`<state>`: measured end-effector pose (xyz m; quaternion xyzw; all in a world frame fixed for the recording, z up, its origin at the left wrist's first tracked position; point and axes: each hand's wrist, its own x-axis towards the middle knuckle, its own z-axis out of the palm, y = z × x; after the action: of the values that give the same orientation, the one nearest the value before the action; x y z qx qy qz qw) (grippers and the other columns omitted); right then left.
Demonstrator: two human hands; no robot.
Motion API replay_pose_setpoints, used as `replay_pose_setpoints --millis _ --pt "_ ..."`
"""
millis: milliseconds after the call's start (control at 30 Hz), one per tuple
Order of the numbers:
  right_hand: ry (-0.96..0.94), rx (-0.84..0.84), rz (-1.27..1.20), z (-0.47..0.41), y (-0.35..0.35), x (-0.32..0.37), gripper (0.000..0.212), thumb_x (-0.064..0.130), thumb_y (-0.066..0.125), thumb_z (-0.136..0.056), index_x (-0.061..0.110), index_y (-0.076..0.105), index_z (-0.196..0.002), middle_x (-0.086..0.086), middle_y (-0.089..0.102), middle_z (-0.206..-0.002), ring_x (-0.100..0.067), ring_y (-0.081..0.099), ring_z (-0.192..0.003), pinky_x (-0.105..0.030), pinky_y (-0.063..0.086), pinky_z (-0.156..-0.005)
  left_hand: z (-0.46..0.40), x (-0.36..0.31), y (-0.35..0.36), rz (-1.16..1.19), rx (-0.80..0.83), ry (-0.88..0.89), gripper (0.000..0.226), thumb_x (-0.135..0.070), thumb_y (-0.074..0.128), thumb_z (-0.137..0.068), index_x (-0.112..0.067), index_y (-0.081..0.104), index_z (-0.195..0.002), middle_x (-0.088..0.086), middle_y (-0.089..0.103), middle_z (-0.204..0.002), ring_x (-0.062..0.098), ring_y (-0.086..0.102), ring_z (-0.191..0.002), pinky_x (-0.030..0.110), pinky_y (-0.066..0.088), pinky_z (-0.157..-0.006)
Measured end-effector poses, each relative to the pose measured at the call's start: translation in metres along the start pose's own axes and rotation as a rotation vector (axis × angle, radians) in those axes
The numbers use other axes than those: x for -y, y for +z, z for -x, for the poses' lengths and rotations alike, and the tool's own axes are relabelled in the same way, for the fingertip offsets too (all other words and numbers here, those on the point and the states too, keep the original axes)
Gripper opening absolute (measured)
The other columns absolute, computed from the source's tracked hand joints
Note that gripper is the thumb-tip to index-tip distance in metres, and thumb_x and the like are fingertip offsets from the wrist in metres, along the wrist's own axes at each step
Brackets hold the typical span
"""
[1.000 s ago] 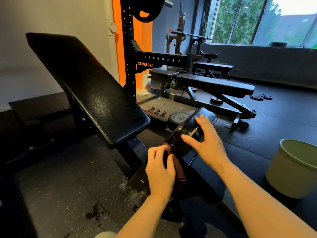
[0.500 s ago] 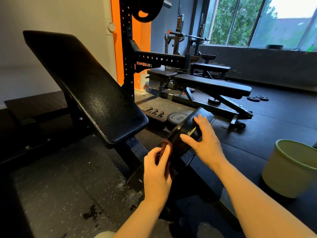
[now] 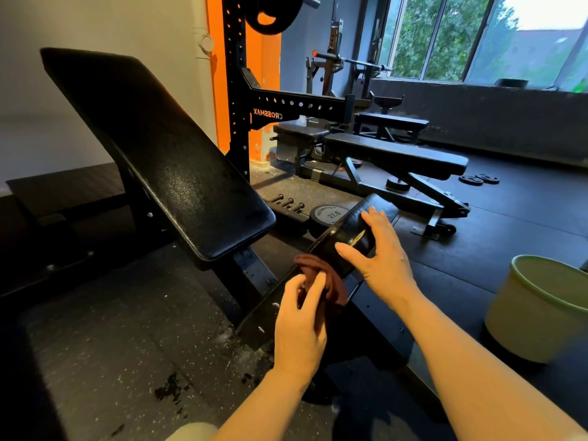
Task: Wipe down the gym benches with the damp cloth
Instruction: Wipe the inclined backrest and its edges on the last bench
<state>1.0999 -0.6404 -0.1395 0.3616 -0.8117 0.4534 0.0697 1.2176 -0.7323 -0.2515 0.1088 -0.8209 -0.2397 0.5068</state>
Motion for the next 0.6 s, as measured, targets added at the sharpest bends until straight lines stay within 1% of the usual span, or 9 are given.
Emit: replay_pose_setpoints --millis 67,100,167,233,300,367,467,533,600 --pt "0.005 0.004 -0.007 0.000 0.000 0.000 0.079 0.043 0.069 -0.083 0.025 0.029 -0.149 0.010 0.018 -0.159 -0.004 0.005 -0.146 -0.033 0.013 -0.115 0.018 0.005 -0.001 -0.006 0.013 -0.071 0.076 0.008 0.073 -0.072 -0.027 0.046 -0.134 -0.001 0.040 -0.125 0.011 0.048 -0.110 0.021 0.045 -0.093" --pt "0.009 0.003 -0.017 0.001 -0.001 0.001 0.079 0.043 0.069 -0.083 0.025 0.029 -0.149 0.010 0.018 -0.159 -0.004 0.005 -0.146 -0.034 0.014 -0.116 0.020 0.003 -0.003 0.006 -0.011 -0.109 0.076 0.011 0.073 -0.070 -0.024 0.048 -0.133 -0.001 0.041 -0.122 0.007 0.046 -0.109 0.015 0.040 -0.095" --pt "0.012 -0.001 -0.030 0.001 -0.001 0.001 0.080 0.043 0.069 -0.082 0.025 0.030 -0.149 0.010 0.018 -0.159 -0.003 0.005 -0.146 -0.035 0.014 -0.116 0.008 -0.006 -0.007 0.041 -0.127 -0.143 0.059 0.008 0.068 -0.077 -0.014 0.054 -0.130 0.002 0.041 -0.120 0.004 0.042 -0.110 0.008 0.033 -0.098" --pt "0.006 -0.003 -0.017 0.000 0.000 0.000 0.080 0.045 0.069 -0.082 0.025 0.030 -0.149 0.011 0.018 -0.159 -0.003 0.004 -0.146 -0.035 0.014 -0.116 -0.018 -0.020 -0.008 0.056 -0.215 -0.095 0.043 -0.007 0.059 -0.087 -0.006 0.055 -0.131 0.005 0.040 -0.123 0.011 0.044 -0.114 0.014 0.036 -0.099" --pt "0.007 -0.005 -0.003 0.000 0.001 -0.001 0.080 0.044 0.068 -0.082 0.024 0.030 -0.149 0.010 0.018 -0.159 -0.004 0.004 -0.146 -0.037 0.015 -0.117 -0.043 -0.030 -0.006 0.019 -0.164 -0.020 0.043 -0.017 0.061 -0.089 -0.007 0.057 -0.130 0.005 0.039 -0.128 0.022 0.050 -0.111 0.027 0.044 -0.095" --pt "0.005 -0.010 0.003 0.000 0.001 -0.001 0.080 0.043 0.068 -0.082 0.023 0.030 -0.149 0.009 0.018 -0.159 -0.005 0.004 -0.147 -0.039 0.016 -0.118 -0.052 -0.029 -0.003 -0.053 -0.090 0.032 0.045 -0.010 0.071 -0.082 -0.009 0.061 -0.126 0.005 0.040 -0.129 0.028 0.056 -0.104 0.035 0.051 -0.085" --pt "0.011 -0.001 0.004 0.000 0.000 -0.001 0.080 0.044 0.069 -0.083 0.025 0.029 -0.149 0.009 0.018 -0.159 -0.005 0.004 -0.146 -0.036 0.014 -0.117 -0.033 -0.007 0.001 -0.110 -0.026 0.027 0.048 0.006 0.075 -0.071 -0.006 0.066 -0.117 0.007 0.043 -0.129 0.032 0.059 -0.105 0.041 0.054 -0.085" --pt "0.020 0.008 -0.007 0.000 0.000 -0.001 0.080 0.044 0.069 -0.083 0.026 0.028 -0.149 0.010 0.017 -0.159 -0.004 0.003 -0.146 -0.037 0.014 -0.117 -0.008 0.008 -0.001 -0.113 0.000 -0.042 0.051 0.011 0.075 -0.068 -0.006 0.066 -0.116 0.005 0.043 -0.129 0.032 0.059 -0.107 0.045 0.054 -0.086" --pt "0.025 0.017 -0.022 0.001 -0.001 0.001 0.080 0.045 0.068 -0.083 0.027 0.028 -0.149 0.011 0.016 -0.160 -0.004 0.003 -0.146 -0.040 0.014 -0.119 0.009 0.014 -0.007 -0.082 -0.027 -0.150 0.052 0.013 0.073 -0.070 -0.007 0.066 -0.117 0.001 0.044 -0.126 0.030 0.059 -0.107 0.047 0.054 -0.084"
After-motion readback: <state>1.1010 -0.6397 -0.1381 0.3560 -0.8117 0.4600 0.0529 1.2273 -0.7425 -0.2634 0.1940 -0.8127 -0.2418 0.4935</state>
